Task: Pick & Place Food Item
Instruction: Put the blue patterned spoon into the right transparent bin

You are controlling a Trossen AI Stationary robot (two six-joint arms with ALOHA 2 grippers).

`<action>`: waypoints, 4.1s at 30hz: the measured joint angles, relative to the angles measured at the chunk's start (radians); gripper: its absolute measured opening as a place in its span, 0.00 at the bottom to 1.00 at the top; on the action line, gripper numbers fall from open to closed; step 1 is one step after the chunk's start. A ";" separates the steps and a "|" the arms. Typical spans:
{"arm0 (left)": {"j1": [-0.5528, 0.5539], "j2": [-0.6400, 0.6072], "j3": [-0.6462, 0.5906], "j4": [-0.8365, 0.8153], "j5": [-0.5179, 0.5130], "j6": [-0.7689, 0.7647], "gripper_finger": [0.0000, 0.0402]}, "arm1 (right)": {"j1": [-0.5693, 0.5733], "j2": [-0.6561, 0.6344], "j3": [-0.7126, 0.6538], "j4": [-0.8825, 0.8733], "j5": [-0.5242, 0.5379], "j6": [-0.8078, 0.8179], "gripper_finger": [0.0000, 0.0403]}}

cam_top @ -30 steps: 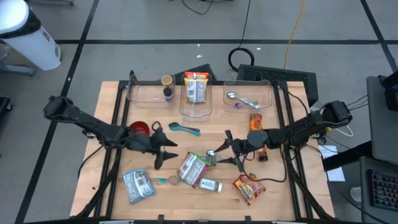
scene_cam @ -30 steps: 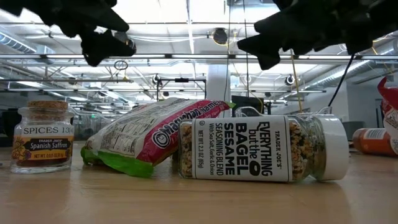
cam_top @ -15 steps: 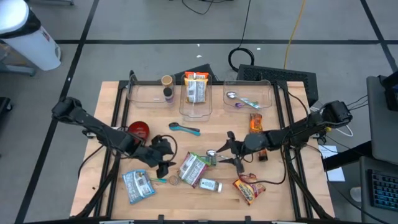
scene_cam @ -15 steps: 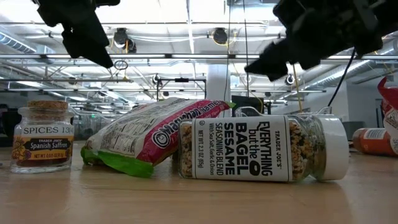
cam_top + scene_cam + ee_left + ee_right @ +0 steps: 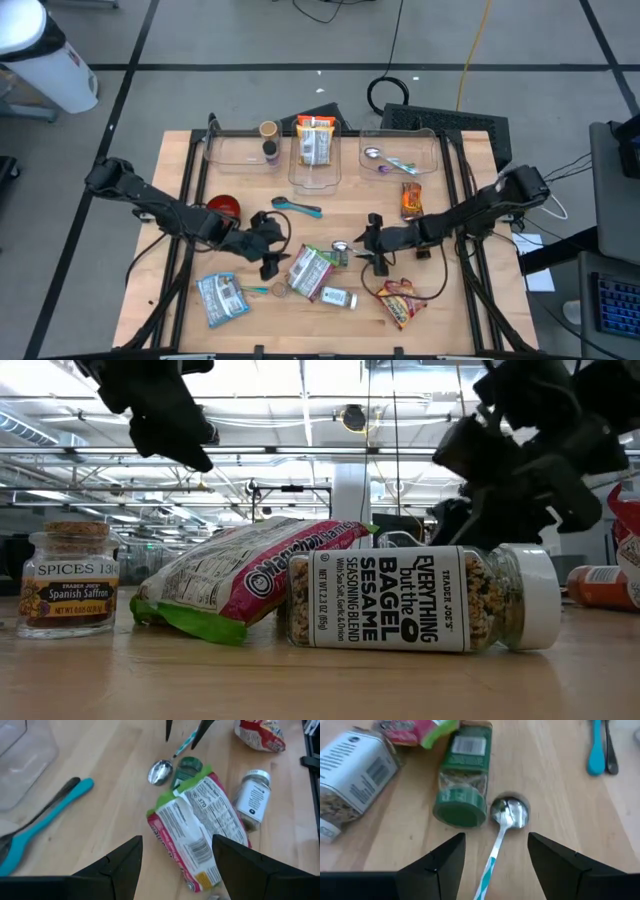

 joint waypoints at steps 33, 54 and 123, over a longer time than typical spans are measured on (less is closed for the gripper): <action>0.026 0.000 0.000 -0.004 0.003 0.021 0.62 | -0.009 0.054 0.001 -0.130 0.021 -0.078 0.04; 0.031 -0.001 0.000 0.001 -0.032 0.034 0.62 | -0.235 -0.538 -0.001 -0.374 0.032 -0.422 0.02; 0.440 -0.001 0.000 0.278 0.292 0.705 0.62 | -1.109 -0.089 0.202 -0.586 -0.264 -0.687 0.05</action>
